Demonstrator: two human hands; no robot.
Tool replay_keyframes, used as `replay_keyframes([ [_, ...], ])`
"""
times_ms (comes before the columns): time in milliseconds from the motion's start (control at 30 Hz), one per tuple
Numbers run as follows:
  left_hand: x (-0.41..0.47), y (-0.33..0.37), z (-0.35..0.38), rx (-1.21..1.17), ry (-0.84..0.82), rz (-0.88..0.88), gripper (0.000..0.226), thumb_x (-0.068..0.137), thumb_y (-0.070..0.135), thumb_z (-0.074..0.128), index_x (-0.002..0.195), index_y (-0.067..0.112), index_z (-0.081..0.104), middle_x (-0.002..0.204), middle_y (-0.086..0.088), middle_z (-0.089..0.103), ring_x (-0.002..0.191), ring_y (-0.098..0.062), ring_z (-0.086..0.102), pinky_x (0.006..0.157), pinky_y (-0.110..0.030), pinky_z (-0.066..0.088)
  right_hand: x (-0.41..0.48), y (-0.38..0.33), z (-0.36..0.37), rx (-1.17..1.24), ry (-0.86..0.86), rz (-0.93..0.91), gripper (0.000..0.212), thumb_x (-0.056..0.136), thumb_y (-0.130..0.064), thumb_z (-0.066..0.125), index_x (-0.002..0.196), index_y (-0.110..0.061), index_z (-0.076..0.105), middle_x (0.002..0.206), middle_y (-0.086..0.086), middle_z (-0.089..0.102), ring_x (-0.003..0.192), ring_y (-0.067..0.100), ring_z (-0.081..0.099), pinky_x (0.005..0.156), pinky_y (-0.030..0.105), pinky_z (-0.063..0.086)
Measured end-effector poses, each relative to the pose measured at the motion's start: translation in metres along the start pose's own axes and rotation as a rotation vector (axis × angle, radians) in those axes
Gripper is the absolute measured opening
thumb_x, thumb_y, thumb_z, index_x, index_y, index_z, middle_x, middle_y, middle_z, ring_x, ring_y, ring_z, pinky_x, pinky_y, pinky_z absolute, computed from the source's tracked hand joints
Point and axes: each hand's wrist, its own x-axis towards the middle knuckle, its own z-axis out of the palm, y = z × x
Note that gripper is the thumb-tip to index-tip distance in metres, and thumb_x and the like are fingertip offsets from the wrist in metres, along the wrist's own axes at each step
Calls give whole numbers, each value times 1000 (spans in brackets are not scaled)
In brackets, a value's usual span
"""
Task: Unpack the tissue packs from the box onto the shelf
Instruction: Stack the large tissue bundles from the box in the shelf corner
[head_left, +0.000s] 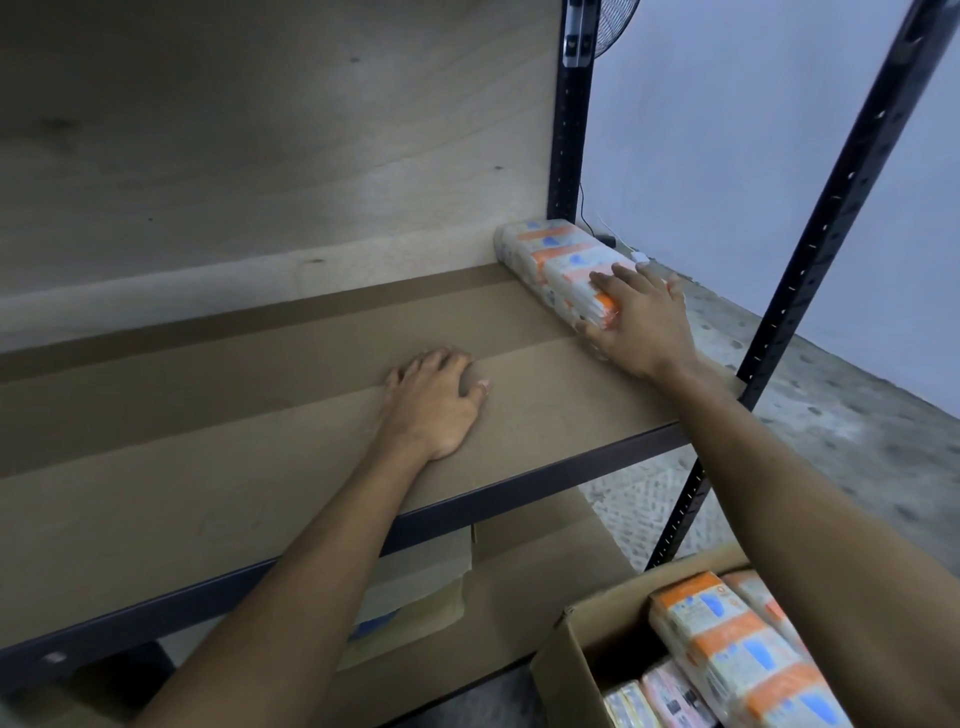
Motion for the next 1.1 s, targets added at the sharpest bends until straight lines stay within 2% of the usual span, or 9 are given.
replay_keyframes([
  [233,-2,3,-4,-1,-11,2,50,97,51,34,140,27,43,151,-1,38,139,-22,32,113,-44,20,-14,-4,-23,-40,-63,-30,59,85,-47,56,138,-25,44,149,9,38,142,30,23,110,54,19],
  [367,-8,7,-11,-25,-21,14,49,98,47,35,139,22,45,149,-3,41,136,-24,35,112,-42,24,-39,-8,-38,16,-81,-3,58,87,-41,57,140,-25,42,151,9,35,143,30,22,113,49,21],
  [567,-34,20,-23,-133,-69,103,46,98,44,41,138,21,50,149,-2,42,136,-23,37,112,-36,25,-87,-17,-58,98,-133,1,55,88,-41,56,139,-25,44,150,6,38,142,27,26,113,50,27],
  [700,-59,45,-23,-228,-77,217,44,98,41,45,136,21,51,146,0,45,135,-21,38,112,-34,27,-128,-25,-78,151,-121,37,53,89,-36,58,139,-25,44,149,6,40,142,26,26,116,41,23],
  [800,-80,72,-19,-296,-71,340,44,96,39,48,137,23,50,146,-1,46,135,-22,39,113,-39,28,-163,-27,-91,166,-86,64,50,90,-37,58,136,-20,50,146,6,44,139,25,32,114,39,26],
  [967,-120,124,-4,-276,-82,581,46,98,39,45,142,25,43,152,3,37,143,-16,24,118,-36,11,-233,-10,-99,168,-113,141,46,90,-34,58,133,-16,53,144,9,46,137,24,35,114,35,24],
  [1100,-142,149,30,-277,-171,688,47,98,36,46,142,20,44,151,-1,38,143,-17,24,115,-31,11,-293,12,-93,116,-197,257,47,90,-37,58,133,-19,53,144,7,46,136,23,37,113,33,24],
])
